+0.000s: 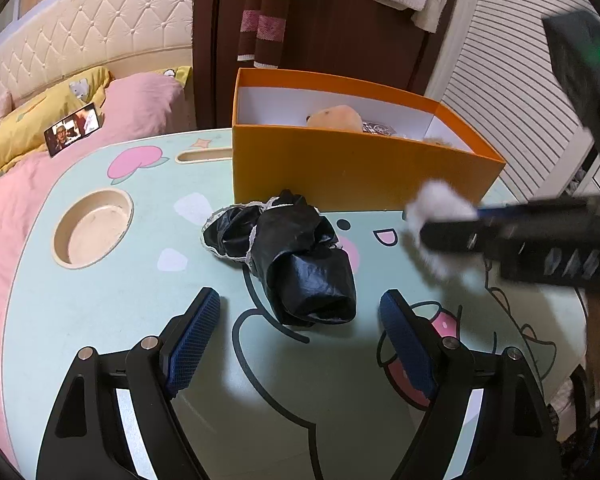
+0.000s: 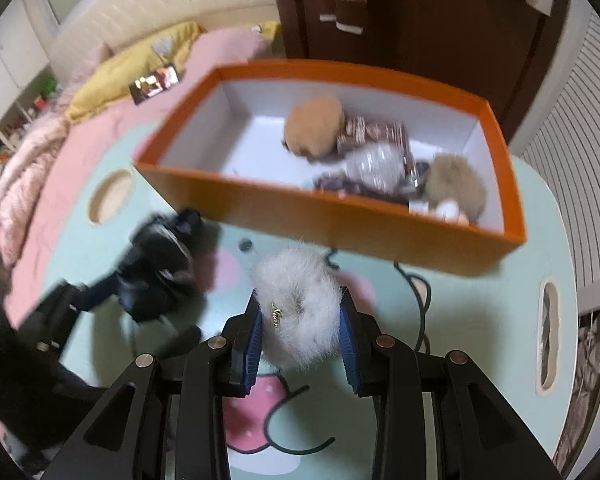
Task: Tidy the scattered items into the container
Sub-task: 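Set the white pompom on the table with the right tool and open, then grasp the tan round plush in the box with the left tool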
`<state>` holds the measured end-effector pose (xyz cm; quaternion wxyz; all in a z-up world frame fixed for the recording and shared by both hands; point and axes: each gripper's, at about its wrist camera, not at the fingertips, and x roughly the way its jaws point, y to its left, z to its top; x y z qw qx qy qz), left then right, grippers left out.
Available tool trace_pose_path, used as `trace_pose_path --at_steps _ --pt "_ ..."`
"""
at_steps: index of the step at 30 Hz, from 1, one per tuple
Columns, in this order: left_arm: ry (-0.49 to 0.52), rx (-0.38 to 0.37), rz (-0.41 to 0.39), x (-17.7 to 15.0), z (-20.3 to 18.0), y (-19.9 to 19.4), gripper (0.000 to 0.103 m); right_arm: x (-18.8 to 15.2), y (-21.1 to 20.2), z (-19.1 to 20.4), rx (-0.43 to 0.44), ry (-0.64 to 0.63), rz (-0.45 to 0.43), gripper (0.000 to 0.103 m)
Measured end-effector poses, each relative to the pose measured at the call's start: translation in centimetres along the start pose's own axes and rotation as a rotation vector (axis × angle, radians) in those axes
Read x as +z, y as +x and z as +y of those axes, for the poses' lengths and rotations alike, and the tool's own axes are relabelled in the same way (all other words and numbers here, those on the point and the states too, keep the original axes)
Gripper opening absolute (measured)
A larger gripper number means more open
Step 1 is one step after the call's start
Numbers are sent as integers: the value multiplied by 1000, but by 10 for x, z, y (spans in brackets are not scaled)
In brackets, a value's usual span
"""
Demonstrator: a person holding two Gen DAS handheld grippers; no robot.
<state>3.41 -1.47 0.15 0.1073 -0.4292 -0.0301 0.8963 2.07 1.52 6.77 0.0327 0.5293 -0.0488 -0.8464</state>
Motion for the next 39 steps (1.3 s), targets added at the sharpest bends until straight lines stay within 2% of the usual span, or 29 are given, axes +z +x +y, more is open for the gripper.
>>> trace_pose_path --at_steps 3,4,5,10,15,20,26,30,32,34,36,38,39 --pt "-4 -3 -2 -1 1 -1 82 -9 5 -4 15 6 -7 40" --pt "-4 -4 -3 -2 2 -2 82 -12 4 -6 24 8 -17 48" --pt "-6 -3 -3 -1 3 -2 82 -14 1 -8 33 11 -34 55" --pt "-12 7 -6 -1 6 -3 82 -21 -25 -18 75 39 -164 70" --pt "-28 2 -12 -2 10 -6 82 -25 -39 -34 28 87 -250 70" --pt "-44 40 -7 -2 13 -14 82 -34 -33 -58 16 144 -260 70" --pt "-9 9 -29 15 14 -37 82 -48 -34 -53 19 28 -373 70" --pt "20 -56 -52 49 9 -51 82 -46 -34 -57 24 72 -366 70" --pt "59 -64 -73 71 0 -54 82 -44 -33 -63 39 107 -339 70" --pt "104 -57 -56 96 -12 -47 82 -43 -32 -67 53 122 -323 70" --pt "119 -69 -14 122 -22 -30 74 -44 -33 -71 67 131 -318 64" --pt "123 -56 32 143 -30 -9 58 -44 -34 -72 81 124 -308 52" --pt "134 -38 64 154 -34 5 58 -44 -34 -73 86 119 -304 51"
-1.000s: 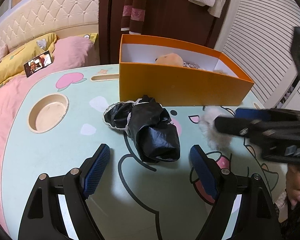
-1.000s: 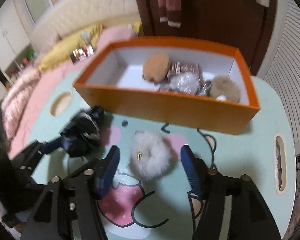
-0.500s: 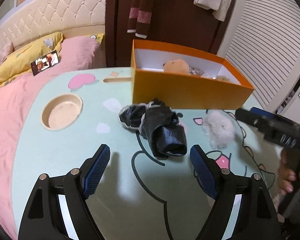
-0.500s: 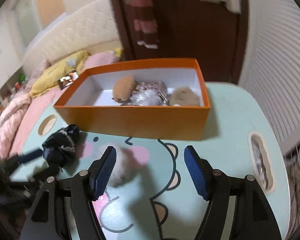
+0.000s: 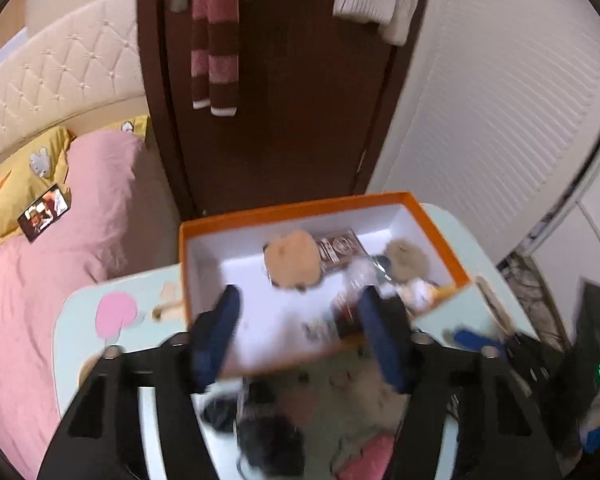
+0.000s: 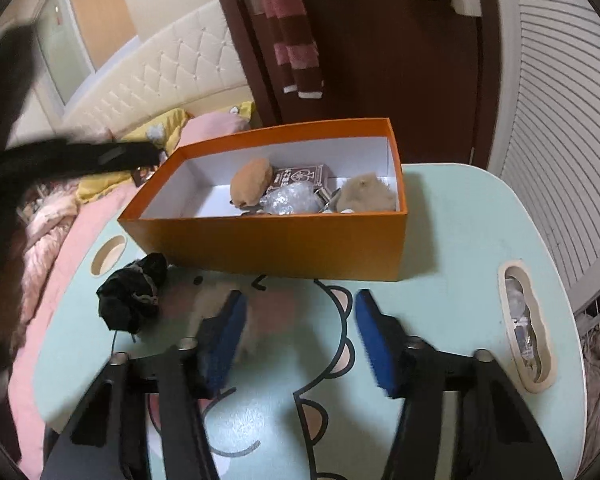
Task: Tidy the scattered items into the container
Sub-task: 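Grasp the tan round plush in the box with the left tool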
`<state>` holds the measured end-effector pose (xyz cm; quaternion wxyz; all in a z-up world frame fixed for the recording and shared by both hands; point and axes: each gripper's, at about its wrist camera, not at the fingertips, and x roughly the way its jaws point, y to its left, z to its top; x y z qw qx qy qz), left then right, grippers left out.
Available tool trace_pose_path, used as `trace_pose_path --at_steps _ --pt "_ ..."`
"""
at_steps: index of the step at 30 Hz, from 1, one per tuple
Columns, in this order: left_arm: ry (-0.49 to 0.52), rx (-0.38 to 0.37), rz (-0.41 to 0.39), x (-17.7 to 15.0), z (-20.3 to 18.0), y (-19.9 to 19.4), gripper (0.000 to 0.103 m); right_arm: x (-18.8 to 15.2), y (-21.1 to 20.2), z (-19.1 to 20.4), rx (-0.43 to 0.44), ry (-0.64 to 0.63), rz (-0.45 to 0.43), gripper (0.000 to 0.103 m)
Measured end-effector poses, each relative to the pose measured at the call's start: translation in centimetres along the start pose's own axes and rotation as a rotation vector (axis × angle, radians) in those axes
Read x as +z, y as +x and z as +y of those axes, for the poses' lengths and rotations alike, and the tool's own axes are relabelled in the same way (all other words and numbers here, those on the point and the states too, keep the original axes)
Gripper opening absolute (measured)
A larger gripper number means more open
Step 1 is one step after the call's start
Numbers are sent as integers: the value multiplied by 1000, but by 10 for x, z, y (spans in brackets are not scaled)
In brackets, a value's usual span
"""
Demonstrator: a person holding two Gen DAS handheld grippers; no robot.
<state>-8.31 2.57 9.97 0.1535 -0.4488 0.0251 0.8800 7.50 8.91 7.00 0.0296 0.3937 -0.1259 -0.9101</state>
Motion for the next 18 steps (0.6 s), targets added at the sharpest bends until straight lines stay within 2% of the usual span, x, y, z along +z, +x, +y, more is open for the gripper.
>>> trace_pose_path --at_steps 3,5,10,12,13,15,18 --pt "-16 7 115 22 -2 43 58 -1 -1 -3 11 8 -1 50" --pt "-57 -20 158 28 0 65 58 -2 -1 -5 27 19 1 50" --pt "-91 67 241 37 -3 110 58 -4 1 -9 50 26 13 50" --pt "-109 54 252 35 -3 120 58 -5 1 -11 58 30 18 50" --pt "-115 41 229 34 -2 120 58 -5 2 -12 61 33 20 50" --pt "-124 23 219 32 -1 119 47 -6 2 -14 63 36 23 50" --pt "-136 4 219 32 1 115 45 -6 2 -15 67 45 27 50"
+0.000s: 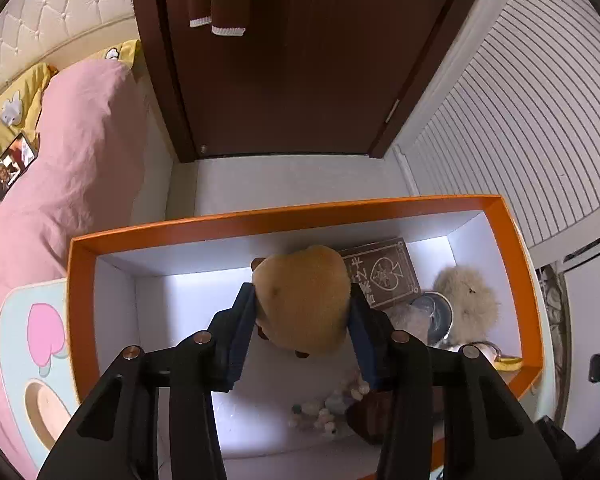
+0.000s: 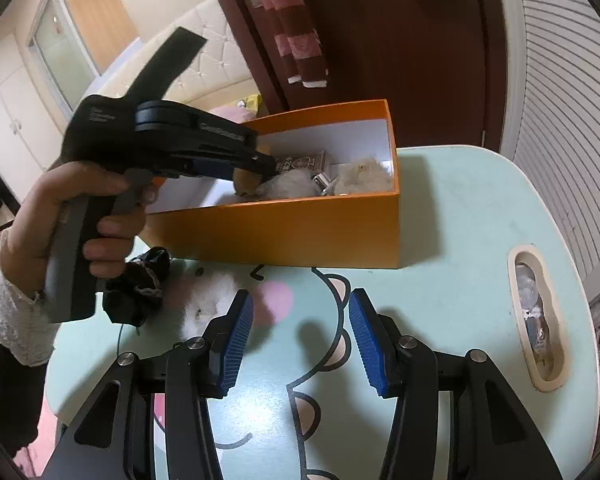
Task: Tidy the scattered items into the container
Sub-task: 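Grasp the tan round plush in the box with the left tool, then carry the tan plush to the table with left tool while right tool grasps clear bag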
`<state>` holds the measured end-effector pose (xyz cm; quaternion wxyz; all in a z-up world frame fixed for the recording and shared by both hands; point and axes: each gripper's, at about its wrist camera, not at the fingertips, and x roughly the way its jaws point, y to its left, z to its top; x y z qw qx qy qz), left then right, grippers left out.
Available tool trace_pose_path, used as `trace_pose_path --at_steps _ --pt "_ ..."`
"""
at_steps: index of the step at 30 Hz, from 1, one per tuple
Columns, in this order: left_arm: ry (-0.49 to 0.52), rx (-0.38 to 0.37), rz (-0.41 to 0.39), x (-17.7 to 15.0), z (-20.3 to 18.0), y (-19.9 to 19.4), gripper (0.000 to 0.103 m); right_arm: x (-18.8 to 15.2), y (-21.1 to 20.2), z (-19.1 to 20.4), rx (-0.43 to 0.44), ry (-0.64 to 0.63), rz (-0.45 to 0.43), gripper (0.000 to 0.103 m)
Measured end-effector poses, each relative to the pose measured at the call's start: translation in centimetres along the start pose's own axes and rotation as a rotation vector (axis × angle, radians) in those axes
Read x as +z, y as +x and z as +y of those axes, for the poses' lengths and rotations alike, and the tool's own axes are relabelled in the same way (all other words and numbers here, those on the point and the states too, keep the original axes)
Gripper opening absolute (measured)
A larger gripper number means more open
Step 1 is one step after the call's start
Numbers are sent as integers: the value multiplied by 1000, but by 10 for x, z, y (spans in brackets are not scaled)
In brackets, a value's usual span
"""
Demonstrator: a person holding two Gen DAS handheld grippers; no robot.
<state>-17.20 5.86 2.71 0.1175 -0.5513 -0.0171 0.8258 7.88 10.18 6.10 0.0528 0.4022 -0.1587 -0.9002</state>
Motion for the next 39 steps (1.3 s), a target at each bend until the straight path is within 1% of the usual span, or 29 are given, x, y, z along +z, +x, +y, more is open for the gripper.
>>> trace_pose_path --at_steps 3,5,6,8,9,11,13,15,17,19,21,22,24,26,28,29,31,33,35,39 --pt "-13 -11 -22 -1 6 -7 45 0 0 0 1 5 5 50" --pt "-23 -39 -51 -2 11 -21 45 0 0 1 -3 0 6 50" --pt "-16 -54 -68 -4 12 -30 45 0 0 3 -6 -2 7 50" --pt "14 -57 -101 -6 12 -46 45 1 0 3 -6 -4 9 50" --pt "23 -45 -135 -12 12 -60 45 1 0 4 -7 -6 9 50" --pt "36 -44 -176 -23 15 -80 45 2 -1 5 -11 -11 10 50" --pt "35 -78 -196 -37 17 -96 45 2 -2 7 -15 -14 9 50" --pt "13 -146 -200 -56 24 -111 45 3 -2 7 -12 -13 14 50" --pt "-4 -198 -199 -74 28 -120 45 4 -3 8 -11 -10 16 50" --pt "10 -209 -187 -94 27 -123 45 5 -4 7 -14 -6 15 50" --pt "27 -207 -165 -115 22 -120 45 7 -7 7 -6 2 6 50" --pt "19 -211 -160 -123 20 -116 45 9 -9 7 1 7 -1 49" --pt "-12 -222 -155 -137 16 -105 45 18 -12 9 48 15 -11 45" --pt "-7 -235 -146 -146 9 -95 45 33 -14 14 99 6 -7 38" --pt "17 -197 -154 -153 1 -89 45 55 -18 18 113 0 -24 36" --pt "33 -160 -158 -157 -3 -87 45 65 -17 20 103 4 -19 35" --pt "52 -104 -152 -162 -7 -81 45 90 -8 22 68 16 20 32" --pt "44 -88 -139 -166 -7 -75 45 107 6 24 40 18 62 32" --pt "34 -76 -123 -166 -7 -70 45 117 23 24 10 11 117 32" --pt "42 -41 -145 -167 -11 -68 48 119 60 26 -30 11 220 32"
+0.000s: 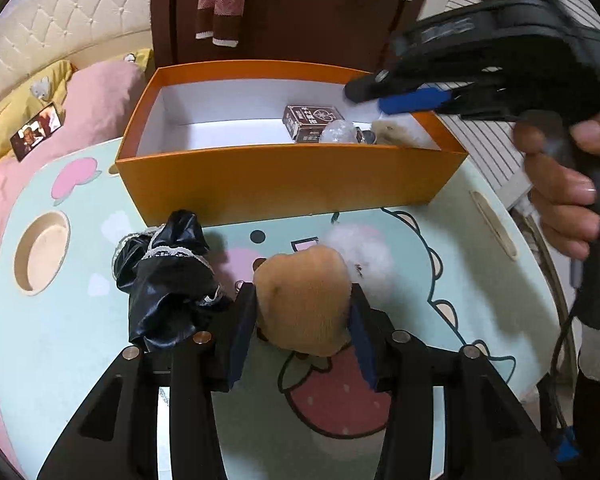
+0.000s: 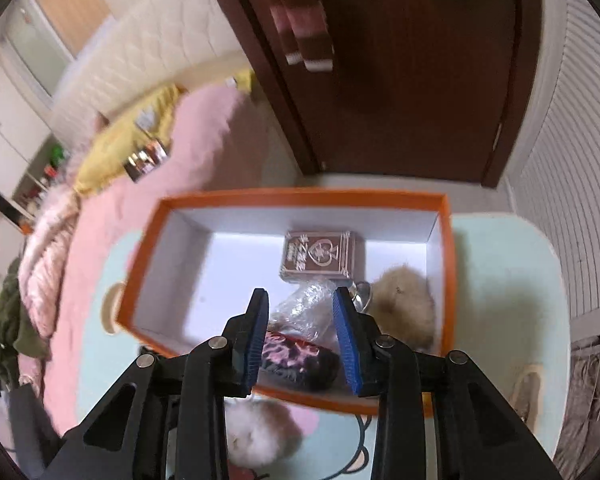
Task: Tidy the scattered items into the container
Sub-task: 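Carry the tan plush to the table with left tool while right tool grasps clear bag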
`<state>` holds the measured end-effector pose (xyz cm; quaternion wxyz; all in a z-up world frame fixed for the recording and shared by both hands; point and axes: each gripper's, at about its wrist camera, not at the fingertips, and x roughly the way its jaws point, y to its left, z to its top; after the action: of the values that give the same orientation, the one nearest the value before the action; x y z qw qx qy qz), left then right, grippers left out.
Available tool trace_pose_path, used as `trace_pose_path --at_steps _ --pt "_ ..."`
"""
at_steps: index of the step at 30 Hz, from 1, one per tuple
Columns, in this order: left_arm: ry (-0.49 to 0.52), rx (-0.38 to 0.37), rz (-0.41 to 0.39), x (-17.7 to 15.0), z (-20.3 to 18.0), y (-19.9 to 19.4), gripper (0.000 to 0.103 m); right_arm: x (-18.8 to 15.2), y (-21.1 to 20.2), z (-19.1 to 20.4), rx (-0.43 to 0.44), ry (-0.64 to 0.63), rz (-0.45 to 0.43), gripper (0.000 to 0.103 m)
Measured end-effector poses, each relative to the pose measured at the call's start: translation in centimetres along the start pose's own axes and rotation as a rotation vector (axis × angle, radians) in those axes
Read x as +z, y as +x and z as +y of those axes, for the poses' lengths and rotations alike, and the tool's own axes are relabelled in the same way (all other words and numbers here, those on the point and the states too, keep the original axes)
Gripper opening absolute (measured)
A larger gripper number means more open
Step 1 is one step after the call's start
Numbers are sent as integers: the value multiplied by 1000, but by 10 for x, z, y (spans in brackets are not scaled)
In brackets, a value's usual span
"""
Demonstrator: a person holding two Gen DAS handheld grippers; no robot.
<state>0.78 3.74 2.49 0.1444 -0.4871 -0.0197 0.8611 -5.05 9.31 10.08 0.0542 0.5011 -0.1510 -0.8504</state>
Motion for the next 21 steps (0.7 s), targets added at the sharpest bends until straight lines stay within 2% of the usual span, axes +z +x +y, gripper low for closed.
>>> trace_pose_path --at_steps 7,10,15,21 --pt "6 1 -26 -5 -2 -6 50 0 35 6 -80 -35 79 33" --pt "-20 -28 -50 -6 2 -12 50 0 43 5 -110 -41 98 27" --pt "-37 -51 -72 -5 6 -18 50 0 39 1 -76 -21 62 25" --pt "-57 -65 -82 -4 9 -23 50 0 11 10 1 -33 -48 25"
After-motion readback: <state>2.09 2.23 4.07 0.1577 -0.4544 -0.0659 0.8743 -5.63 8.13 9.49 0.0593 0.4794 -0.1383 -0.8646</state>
